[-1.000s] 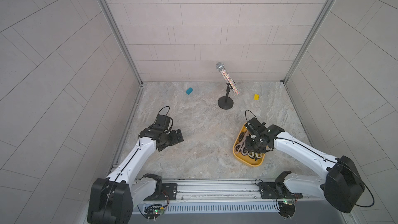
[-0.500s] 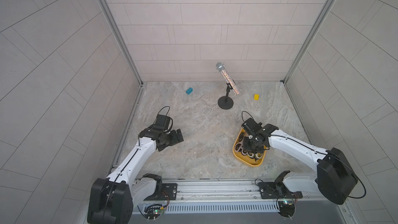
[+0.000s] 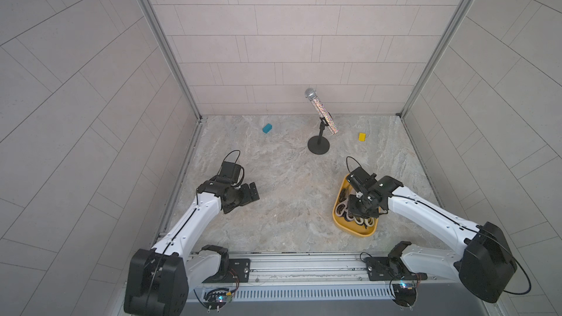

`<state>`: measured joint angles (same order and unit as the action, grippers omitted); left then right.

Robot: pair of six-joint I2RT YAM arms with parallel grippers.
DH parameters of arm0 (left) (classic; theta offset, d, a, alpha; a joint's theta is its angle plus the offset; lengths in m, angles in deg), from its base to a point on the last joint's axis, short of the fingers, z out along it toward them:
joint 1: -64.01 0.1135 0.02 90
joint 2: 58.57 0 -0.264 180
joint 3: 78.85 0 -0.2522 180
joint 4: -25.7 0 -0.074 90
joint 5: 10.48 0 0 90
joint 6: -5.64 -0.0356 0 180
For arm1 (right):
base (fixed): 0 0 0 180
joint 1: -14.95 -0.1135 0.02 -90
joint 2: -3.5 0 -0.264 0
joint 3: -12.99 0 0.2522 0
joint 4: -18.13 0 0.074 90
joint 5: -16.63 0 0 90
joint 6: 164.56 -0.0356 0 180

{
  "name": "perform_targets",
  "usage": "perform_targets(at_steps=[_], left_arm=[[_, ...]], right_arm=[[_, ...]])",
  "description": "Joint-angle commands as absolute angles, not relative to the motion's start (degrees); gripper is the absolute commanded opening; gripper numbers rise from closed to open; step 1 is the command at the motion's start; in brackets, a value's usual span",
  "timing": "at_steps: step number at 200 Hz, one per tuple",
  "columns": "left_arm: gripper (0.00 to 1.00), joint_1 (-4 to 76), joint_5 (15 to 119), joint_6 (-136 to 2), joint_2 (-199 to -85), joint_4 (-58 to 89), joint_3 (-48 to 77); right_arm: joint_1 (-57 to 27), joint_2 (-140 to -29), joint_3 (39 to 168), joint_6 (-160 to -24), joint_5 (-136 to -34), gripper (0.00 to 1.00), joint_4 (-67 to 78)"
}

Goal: Take the scissors out of the storage box
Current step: Adjust the scissors in the storage box.

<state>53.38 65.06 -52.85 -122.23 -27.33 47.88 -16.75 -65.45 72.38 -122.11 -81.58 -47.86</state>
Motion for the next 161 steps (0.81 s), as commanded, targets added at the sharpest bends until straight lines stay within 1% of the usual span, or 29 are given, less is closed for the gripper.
perform_targets(at_steps=[1,44,54,68,81,109,122,137,161], left_arm=[[1.00,53.35,64.64,-52.99,-122.71,-27.27,48.45],[1.00,53.26,64.64,-53.16,-122.82,-27.17,48.45],[1.00,53.37,64.60,-53.16,-122.91,-27.08,48.50],[1.00,53.35,64.66,-53.15,-123.01,-27.08,48.50],[1.00,53.31,64.79,-53.16,-122.91,-27.07,48.53],[1.00,53.30,64.90,-53.04,-122.67,-27.16,48.53],[1.00,53.33,65.00,-53.06,-122.56,-27.24,48.47],[1.00,53.30,64.94,-53.10,-122.56,-27.30,48.46],[1.00,53.29,65.06,-53.04,-122.41,-27.43,48.49]], right_arm=[[-16.50,-66.65,71.81,-119.55,-80.82,0.02,-48.94],[-16.42,-67.58,71.57,-118.06,-80.88,0.09,-47.66],[-16.42,-67.60,71.48,-118.12,-81.06,0.12,-47.77],[-16.42,-67.78,71.58,-118.27,-81.16,0.13,-48.12],[-16.42,-67.74,71.49,-118.57,-81.19,0.16,-48.18],[-16.42,-67.65,71.49,-118.90,-81.35,0.17,-48.43],[-16.42,-67.69,71.54,-118.94,-81.29,0.14,-48.61],[-16.42,-67.36,71.67,-119.06,-81.11,0.04,-48.87],[-16.42,-66.93,71.40,-119.03,-80.49,0.00,-48.97]])
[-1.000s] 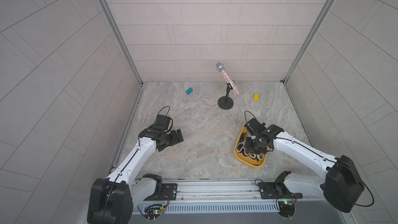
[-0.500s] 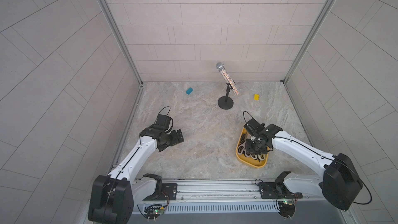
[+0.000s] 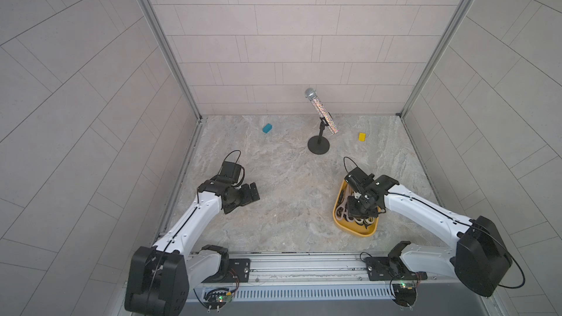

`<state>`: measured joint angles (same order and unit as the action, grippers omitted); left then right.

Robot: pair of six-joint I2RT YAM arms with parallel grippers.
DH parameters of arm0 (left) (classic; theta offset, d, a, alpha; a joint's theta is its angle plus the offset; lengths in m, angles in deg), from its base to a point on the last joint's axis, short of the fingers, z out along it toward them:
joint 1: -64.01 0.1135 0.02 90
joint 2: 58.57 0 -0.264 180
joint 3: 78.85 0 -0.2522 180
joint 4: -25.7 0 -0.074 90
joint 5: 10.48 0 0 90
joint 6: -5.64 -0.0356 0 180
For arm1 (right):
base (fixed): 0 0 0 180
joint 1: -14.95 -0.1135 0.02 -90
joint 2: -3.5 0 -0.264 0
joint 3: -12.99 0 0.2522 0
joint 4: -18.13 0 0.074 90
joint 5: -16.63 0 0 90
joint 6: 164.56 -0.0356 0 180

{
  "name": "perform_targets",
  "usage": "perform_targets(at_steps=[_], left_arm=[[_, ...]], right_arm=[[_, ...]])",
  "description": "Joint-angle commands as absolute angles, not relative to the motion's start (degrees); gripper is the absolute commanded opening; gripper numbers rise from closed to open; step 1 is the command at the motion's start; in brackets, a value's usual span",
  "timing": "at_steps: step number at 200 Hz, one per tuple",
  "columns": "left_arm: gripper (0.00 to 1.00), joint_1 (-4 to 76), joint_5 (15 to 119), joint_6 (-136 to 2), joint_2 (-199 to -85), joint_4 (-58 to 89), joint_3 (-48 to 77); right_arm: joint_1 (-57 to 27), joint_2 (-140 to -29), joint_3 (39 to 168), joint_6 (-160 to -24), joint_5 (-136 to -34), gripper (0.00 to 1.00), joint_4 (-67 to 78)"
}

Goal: Take the scissors out of the storage box
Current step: Adjust the scissors in the storage box, then pick up the scissors from the storage box.

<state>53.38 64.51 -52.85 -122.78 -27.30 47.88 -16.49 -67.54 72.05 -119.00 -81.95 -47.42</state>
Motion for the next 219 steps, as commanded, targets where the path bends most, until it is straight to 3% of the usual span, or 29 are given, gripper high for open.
perform_targets(at_steps=[1,112,143,188,219], left_arm=[[1.00,53.33,65.04,-53.05,-122.39,-27.43,48.47],[1.00,54.03,59.41,-47.20,-128.32,-21.02,46.40],[1.00,57.65,55.49,-46.24,-130.06,-20.31,44.42],[1.00,69.89,48.28,-44.19,-132.27,-18.88,44.42],[1.00,71.53,48.27,-43.32,-133.24,-18.26,44.14]], right_arm=[[-16.42,-66.87,71.40,-118.99,-80.49,0.00,-48.98],[-15.57,-55.51,74.66,-114.35,-79.69,0.00,-57.59],[-15.65,-54.94,78.20,-112.51,-82.09,0.00,-57.13],[-19.22,-62.09,85.01,-109.05,-84.63,0.00,-47.42],[-22.70,-74.13,91.69,-105.85,-84.79,0.00,-38.17]])
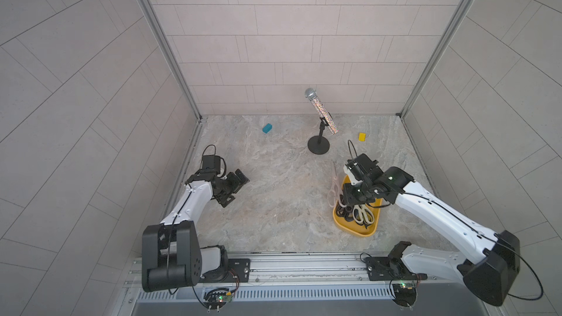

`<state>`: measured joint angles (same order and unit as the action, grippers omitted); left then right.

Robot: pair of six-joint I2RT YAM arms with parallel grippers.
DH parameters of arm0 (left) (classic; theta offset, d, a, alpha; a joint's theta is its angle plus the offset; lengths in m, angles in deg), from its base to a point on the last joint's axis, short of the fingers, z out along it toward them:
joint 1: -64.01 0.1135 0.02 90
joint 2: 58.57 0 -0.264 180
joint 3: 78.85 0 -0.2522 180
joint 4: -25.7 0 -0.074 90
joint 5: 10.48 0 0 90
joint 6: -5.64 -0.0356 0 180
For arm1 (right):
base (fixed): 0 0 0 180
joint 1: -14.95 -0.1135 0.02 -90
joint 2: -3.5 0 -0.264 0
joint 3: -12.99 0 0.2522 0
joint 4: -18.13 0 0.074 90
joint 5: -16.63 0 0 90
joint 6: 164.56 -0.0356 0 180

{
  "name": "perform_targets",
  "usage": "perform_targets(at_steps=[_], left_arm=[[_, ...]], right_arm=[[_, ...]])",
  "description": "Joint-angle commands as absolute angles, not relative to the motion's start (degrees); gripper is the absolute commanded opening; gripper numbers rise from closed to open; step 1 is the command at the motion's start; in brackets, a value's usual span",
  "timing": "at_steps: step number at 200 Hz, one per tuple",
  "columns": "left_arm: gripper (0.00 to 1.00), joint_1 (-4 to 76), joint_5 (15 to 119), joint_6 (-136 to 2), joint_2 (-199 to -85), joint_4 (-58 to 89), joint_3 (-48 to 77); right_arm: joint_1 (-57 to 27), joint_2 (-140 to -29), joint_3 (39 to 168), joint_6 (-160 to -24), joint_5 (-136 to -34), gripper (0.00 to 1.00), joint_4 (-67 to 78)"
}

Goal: Take the scissors out of the storage box
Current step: Pick up the scissors from the storage box, then place the scissors at the center of the board.

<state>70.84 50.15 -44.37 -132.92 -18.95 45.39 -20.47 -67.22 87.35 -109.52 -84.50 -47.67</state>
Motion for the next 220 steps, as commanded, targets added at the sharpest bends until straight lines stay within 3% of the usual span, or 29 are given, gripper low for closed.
perform_targets(at_steps=[1,44,96,168,220], left_arm=[[1.00,71.51,48.34,-43.32,-133.21,-18.28,44.14],[1.00,72.37,53.88,-43.32,-130.28,-18.75,45.60],[1.00,72.34,57.07,-50.51,-128.26,-20.93,47.67],[1.00,72.35,58.10,-52.28,-124.90,-20.14,50.30],[1.00,71.93,57.60,-52.17,-125.26,-19.77,50.40]], right_arm=[[-22.82,-74.52,91.96,-105.76,-84.79,0.00,-37.99],[-27.25,-92.36,103.22,-103.33,-86.07,0.00,-26.23],[-30.69,-113.83,122.09,-105.42,-82.96,0.00,-31.27],[-33.15,-128.14,136.71,-112.18,-77.10,0.00,-37.43],[-33.65,-132.19,138.91,-117.08,-75.79,0.00,-38.96]])
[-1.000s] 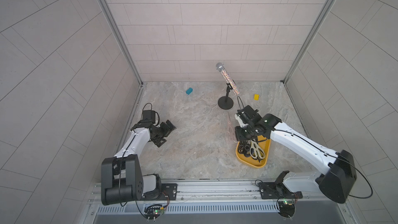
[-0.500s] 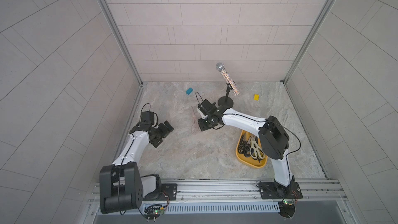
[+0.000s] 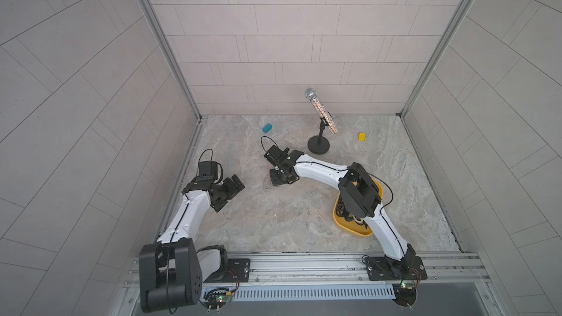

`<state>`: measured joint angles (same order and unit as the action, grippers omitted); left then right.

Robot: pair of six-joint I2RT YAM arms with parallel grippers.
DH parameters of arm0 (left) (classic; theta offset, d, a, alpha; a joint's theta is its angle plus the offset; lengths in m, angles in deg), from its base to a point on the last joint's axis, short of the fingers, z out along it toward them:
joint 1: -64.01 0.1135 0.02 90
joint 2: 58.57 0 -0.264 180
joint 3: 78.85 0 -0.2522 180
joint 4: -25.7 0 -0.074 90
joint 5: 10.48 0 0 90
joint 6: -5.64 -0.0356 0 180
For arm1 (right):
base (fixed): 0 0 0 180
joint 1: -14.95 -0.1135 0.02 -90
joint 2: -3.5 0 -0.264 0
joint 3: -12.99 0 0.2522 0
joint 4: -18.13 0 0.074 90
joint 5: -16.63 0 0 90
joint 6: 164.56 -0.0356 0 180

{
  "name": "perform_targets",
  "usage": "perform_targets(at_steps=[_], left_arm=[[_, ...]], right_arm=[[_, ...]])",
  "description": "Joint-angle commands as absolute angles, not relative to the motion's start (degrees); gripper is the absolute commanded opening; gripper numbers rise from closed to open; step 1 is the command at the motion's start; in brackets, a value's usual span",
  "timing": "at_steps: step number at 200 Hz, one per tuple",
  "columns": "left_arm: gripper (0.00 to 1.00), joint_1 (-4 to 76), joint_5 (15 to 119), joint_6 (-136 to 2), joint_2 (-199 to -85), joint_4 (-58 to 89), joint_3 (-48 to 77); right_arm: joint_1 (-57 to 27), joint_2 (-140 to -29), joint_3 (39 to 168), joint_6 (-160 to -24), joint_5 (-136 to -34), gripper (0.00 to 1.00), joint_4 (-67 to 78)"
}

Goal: Take the scissors out of the storage box
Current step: Place the scissors at the center of the board, then pick up the scissors from the storage box.

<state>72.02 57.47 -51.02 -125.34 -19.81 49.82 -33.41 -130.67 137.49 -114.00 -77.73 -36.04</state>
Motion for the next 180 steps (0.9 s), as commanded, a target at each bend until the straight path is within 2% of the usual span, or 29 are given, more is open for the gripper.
perform_targets(at_steps=[1,14,47,63,114,180], left_arm=[[1.00,71.93,57.61,-52.14,-125.27,-19.78,50.39],[1.00,71.84,57.65,-52.18,-125.25,-19.69,50.47],[1.00,71.83,58.06,-52.16,-124.93,-19.70,50.47],[1.00,71.83,58.41,-52.28,-124.93,-19.85,50.47],[1.00,71.66,57.88,-52.65,-125.81,-20.16,49.79],[1.00,64.14,58.09,-52.00,-125.28,-20.44,49.18]], right_arm=[[-33.65,-132.24,138.99,-117.09,-75.86,0.00,-38.96],[-33.65,-132.79,139.60,-117.25,-76.18,0.01,-39.13],[-33.57,-132.30,141.16,-116.37,-77.15,0.24,-39.31],[-33.49,-130.86,142.37,-115.42,-76.63,0.31,-39.64],[-31.17,-118.58,137.76,-113.21,-78.26,0.34,-41.55],[-25.53,-94.20,112.05,-112.26,-79.85,0.34,-45.82]])
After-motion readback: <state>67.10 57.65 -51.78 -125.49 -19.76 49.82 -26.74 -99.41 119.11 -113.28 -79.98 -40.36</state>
